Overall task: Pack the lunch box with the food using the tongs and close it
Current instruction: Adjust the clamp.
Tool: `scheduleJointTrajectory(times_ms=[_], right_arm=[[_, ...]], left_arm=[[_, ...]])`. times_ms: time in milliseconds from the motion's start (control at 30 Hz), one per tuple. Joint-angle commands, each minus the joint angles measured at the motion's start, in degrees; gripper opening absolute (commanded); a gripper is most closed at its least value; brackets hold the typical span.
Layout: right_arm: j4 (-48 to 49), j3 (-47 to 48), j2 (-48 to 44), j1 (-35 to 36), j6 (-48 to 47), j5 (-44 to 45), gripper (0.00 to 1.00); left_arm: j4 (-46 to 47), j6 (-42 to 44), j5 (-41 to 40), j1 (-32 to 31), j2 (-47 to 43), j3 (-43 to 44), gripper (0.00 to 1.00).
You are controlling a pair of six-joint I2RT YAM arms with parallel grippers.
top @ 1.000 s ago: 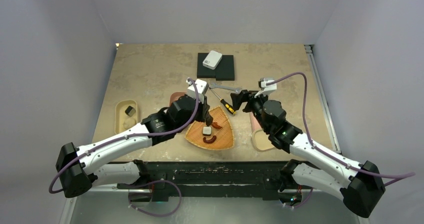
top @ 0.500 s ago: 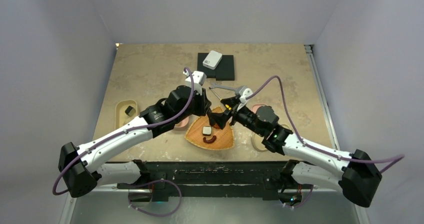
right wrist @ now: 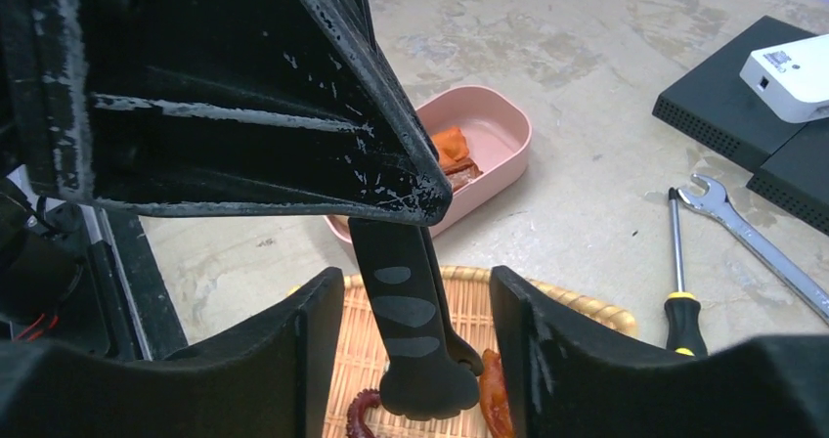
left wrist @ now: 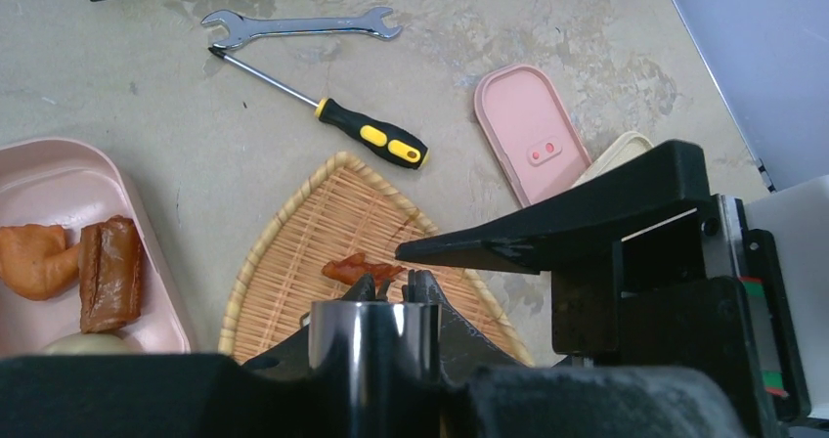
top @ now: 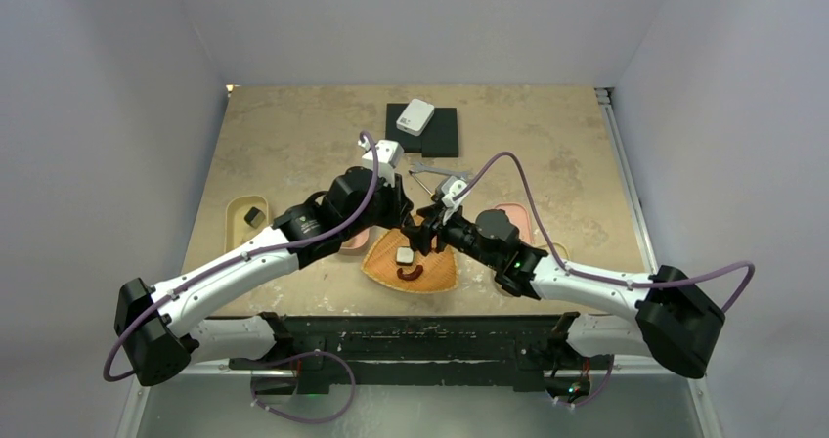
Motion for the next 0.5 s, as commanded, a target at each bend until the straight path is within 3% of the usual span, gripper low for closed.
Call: scheduleJointTrajectory(times_ms=[0,133,300,367,467], right_arm=[[3.5,2.7,0.9,0.5,-0.7,0.8,0.54],[3.8,2.6,0.8,0.5,-0.2,1.3,0.32],[3.3,1.1,-0.8,0.5,2.9,3.3,0.00],[3.2,0.2,-1.8,0.1,4.9,4.7,0.00],[3.6,-0.9,-3.5,-2.0,6.6,2.6,0.00]], left_arm=[[1.3,-0.9,0.6,0.3,-0.2,2.6,0.04],[1.5,-0.9,0.5,0.5,-0.2,2.4,0.14],[3.1,0.8,1.9,0.6,-1.5,1.4,0.51],[3.7,2.0,2.9,0.6,-2.5,1.2,0.63],[3.9,4.4,5.0,0.7,-4.2,1.0,0.73]])
